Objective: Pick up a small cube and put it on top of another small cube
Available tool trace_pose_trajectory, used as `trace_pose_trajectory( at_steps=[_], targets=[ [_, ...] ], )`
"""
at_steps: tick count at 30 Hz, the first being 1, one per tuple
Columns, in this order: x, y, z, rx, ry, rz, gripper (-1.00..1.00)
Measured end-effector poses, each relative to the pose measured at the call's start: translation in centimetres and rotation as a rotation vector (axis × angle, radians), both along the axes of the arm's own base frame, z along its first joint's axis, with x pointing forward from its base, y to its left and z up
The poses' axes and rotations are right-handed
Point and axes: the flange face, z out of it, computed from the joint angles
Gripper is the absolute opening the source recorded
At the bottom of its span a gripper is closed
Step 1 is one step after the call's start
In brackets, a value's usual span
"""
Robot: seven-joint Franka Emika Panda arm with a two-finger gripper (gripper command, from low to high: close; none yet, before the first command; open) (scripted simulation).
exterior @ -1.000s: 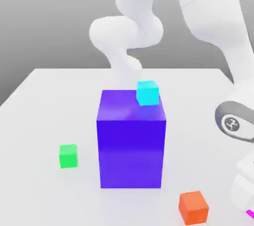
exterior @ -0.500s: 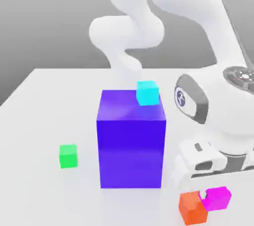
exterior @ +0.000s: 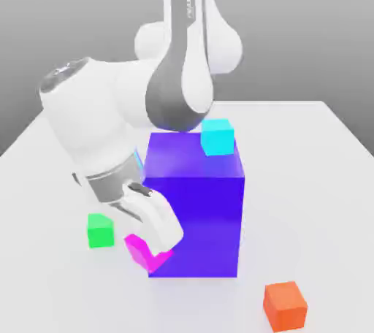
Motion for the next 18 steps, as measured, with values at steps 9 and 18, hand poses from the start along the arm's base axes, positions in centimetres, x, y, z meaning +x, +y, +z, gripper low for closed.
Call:
trace_pose_trajectory(
  at_steps=[9,18],
  targets=[
    [-6.1,-2.7,0.9,-0.089,0.105,-0.341,-1.0],
    [-12.2,-4.5,1.1,-0.235,0.19,-0.676,-1.0]
  ],
)
